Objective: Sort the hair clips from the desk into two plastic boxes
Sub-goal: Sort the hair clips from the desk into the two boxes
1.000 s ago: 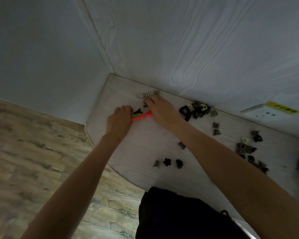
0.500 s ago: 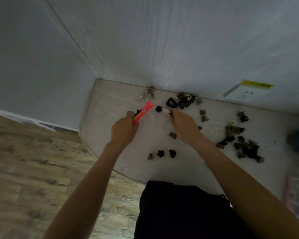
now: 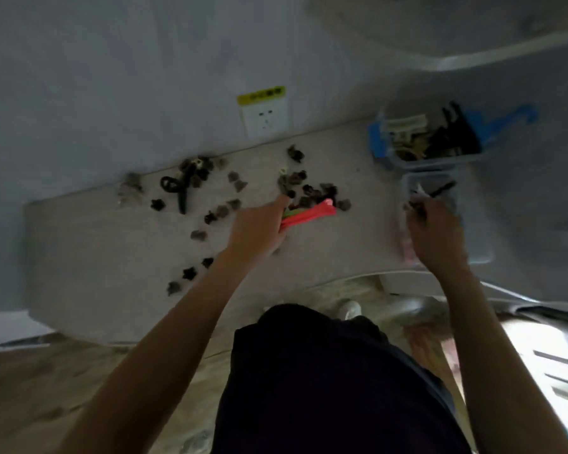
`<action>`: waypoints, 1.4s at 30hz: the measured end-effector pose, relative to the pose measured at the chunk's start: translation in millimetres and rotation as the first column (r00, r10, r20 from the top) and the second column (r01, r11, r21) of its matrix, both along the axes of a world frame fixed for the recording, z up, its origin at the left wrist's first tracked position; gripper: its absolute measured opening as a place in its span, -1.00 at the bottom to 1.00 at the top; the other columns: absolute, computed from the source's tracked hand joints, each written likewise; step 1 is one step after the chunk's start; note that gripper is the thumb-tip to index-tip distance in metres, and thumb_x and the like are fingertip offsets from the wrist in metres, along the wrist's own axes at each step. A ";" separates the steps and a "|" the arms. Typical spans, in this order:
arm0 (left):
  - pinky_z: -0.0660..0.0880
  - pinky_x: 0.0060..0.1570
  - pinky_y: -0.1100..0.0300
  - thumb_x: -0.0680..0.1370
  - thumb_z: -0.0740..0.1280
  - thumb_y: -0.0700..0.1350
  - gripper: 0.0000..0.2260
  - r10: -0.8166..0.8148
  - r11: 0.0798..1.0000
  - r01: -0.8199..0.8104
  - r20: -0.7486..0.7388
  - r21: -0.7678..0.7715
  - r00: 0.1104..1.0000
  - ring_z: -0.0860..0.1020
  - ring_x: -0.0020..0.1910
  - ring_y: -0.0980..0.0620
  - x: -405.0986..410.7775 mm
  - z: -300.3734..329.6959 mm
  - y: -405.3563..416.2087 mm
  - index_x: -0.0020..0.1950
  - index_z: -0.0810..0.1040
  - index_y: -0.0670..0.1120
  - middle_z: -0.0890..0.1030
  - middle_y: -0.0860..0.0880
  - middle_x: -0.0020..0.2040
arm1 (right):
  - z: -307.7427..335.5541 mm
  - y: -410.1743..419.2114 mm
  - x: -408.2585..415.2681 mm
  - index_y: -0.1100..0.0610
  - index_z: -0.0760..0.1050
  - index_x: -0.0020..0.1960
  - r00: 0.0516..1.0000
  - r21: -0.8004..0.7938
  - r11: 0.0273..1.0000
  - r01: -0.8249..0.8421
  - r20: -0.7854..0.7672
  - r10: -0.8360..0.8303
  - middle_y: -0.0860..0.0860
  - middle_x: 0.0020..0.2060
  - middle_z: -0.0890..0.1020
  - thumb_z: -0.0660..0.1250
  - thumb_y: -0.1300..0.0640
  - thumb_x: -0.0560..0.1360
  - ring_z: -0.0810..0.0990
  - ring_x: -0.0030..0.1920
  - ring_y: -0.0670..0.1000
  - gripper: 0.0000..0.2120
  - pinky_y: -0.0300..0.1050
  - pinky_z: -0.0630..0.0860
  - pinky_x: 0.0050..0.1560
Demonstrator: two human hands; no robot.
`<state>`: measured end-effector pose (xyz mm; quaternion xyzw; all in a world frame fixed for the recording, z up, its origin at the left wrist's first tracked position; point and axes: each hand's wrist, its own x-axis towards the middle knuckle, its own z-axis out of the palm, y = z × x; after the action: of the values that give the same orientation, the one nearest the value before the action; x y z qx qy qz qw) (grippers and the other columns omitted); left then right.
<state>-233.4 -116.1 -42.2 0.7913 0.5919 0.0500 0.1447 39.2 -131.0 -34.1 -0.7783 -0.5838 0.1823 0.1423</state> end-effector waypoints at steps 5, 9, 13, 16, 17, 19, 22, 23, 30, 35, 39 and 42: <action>0.53 -0.49 0.14 0.37 0.44 -0.11 -0.70 -0.327 0.929 0.332 -0.061 0.161 0.943 0.60 -0.39 -0.09 97.4 0.2 4.9 0.08 0.54 -0.12 0.64 -0.08 -0.27 | -17.5 -5.9 70.1 0.31 0.45 0.18 0.993 -0.109 0.989 0.102 0.073 -0.095 0.33 0.06 0.51 0.15 0.16 0.54 0.51 0.03 0.31 -0.70 0.04 0.41 0.00; 0.56 -0.32 0.06 0.40 0.42 -0.14 -0.74 -0.481 0.850 0.478 -0.045 0.222 0.876 0.60 -0.29 -0.12 160.9 -2.5 13.3 0.06 0.55 -0.11 0.64 -0.08 -0.23 | -18.2 -9.1 95.9 0.26 0.49 0.15 0.983 -0.040 0.999 -0.002 -0.184 -0.005 0.25 -0.05 0.58 0.27 0.23 0.49 0.54 0.02 0.23 -0.75 -0.21 0.29 -0.12; 0.55 -0.14 0.09 0.36 0.46 -0.20 -0.71 -0.626 0.726 0.627 -0.107 0.282 0.773 0.63 -0.17 -0.11 215.1 -10.7 30.3 0.07 0.59 -0.11 0.68 -0.09 -0.11 | -2.2 -28.2 122.0 0.25 0.48 0.22 0.933 0.130 0.989 0.072 -0.360 -0.020 0.18 0.16 0.57 0.15 0.37 0.51 0.54 0.12 0.07 -0.68 -0.33 0.36 0.09; 0.50 0.00 0.07 0.37 0.44 -0.26 -0.66 -0.705 0.671 0.707 -0.102 0.223 0.701 0.62 -0.05 -0.13 241.3 -17.4 39.1 0.14 0.58 -0.11 0.67 -0.10 -0.01 | -0.5 -39.6 139.7 0.22 0.51 0.17 0.927 0.115 0.992 0.054 -0.375 -0.007 0.15 0.15 0.58 0.11 0.37 0.51 0.53 0.12 0.05 -0.68 -0.37 0.31 0.05; 0.47 0.07 0.05 0.41 0.41 -0.27 -0.65 -0.719 0.669 0.722 -0.093 0.176 0.689 0.59 0.03 -0.13 246.8 -18.1 41.2 0.19 0.56 -0.11 0.65 -0.10 0.07 | -1.7 -42.0 141.5 0.23 0.53 0.15 0.936 0.122 0.992 0.018 -0.352 0.026 0.16 0.13 0.59 0.12 0.34 0.51 0.53 0.12 0.09 -0.71 -0.36 0.29 0.03; 0.32 0.24 0.03 0.49 0.33 -0.23 -0.62 -0.708 0.702 0.711 -0.079 0.035 0.702 0.47 0.23 -0.13 256.7 -21.0 46.9 0.30 0.46 -0.09 0.55 -0.10 0.24 | -7.4 -46.4 141.5 0.24 0.55 0.10 0.958 0.139 0.989 -0.054 -0.272 0.091 0.19 0.10 0.60 0.14 0.21 0.50 0.51 0.12 0.18 -0.72 -0.33 0.28 0.01; 0.20 0.34 0.05 0.48 0.33 -0.23 -0.58 -0.640 0.762 0.641 0.040 -0.096 0.767 0.33 0.34 -0.11 257.6 -20.4 53.9 0.34 0.42 -0.07 0.44 -0.10 0.32 | -26.9 -53.8 133.6 0.21 0.57 0.05 0.967 0.130 0.980 -0.152 -0.188 0.174 0.21 0.13 0.55 0.15 0.02 0.49 0.45 0.17 0.24 -0.66 -0.07 0.44 0.09; 0.21 0.36 0.06 0.45 0.34 -0.26 -0.54 -0.603 0.776 0.614 0.115 -0.141 0.789 0.30 0.36 -0.09 254.9 -18.1 54.9 0.34 0.42 -0.07 0.41 -0.10 0.34 | -33.8 -55.1 131.8 0.20 0.58 0.03 0.971 0.139 0.975 -0.172 -0.146 0.192 0.21 0.15 0.54 0.18 0.00 0.48 0.43 0.19 0.24 -0.67 0.01 0.47 0.09; 0.31 0.30 -0.07 0.46 0.33 -0.13 -0.62 -0.448 0.894 0.447 0.065 0.029 0.892 0.42 0.30 -0.14 215.5 -22.0 43.5 0.28 0.48 -0.08 0.51 -0.11 0.28 | -32.8 -47.3 119.1 0.15 0.64 -0.19 0.990 0.169 0.979 -0.112 0.103 0.096 0.07 0.08 0.62 0.32 0.09 0.43 0.44 0.19 0.23 -0.83 0.14 0.42 0.14; 0.09 0.43 -0.14 0.54 0.04 0.13 -0.50 -0.264 0.964 0.262 0.125 0.036 0.956 0.30 0.41 -0.09 194.8 -37.8 16.2 0.39 0.36 -0.07 0.34 -0.09 0.44 | -35.5 -38.5 108.6 0.06 0.60 -0.03 0.922 0.039 0.952 -0.303 0.262 0.283 -0.08 -0.01 0.65 0.03 -0.04 0.51 0.40 0.26 0.12 -0.62 0.16 0.22 0.30; -0.04 0.48 -0.06 0.61 0.13 -0.02 -0.54 -0.265 0.961 0.277 0.235 -0.021 0.935 0.15 0.49 0.02 186.7 -39.8 10.9 0.49 0.17 -0.09 0.18 -0.05 0.52 | -35.7 -35.8 90.4 0.08 0.51 0.12 0.943 0.085 0.956 -0.281 0.212 0.258 -0.03 0.11 0.58 0.06 -0.07 0.48 0.39 0.26 0.14 -0.62 0.13 0.28 0.24; 0.28 0.37 0.08 0.59 0.19 -0.11 -0.64 -0.138 0.990 0.117 0.419 0.075 0.898 0.39 0.32 0.01 160.6 -30.9 2.5 0.38 0.36 -0.12 0.44 -0.09 0.36 | -26.1 -35.2 67.9 0.10 0.50 0.18 0.978 0.286 0.936 -0.207 0.041 0.204 0.04 0.11 0.59 0.12 0.03 0.51 0.42 0.17 0.16 -0.67 0.10 0.37 0.16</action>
<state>-72.9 -113.5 -73.1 0.8019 0.4922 0.2249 0.2534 107.1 -166.1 -60.1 -0.6848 -0.6829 0.1051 0.2314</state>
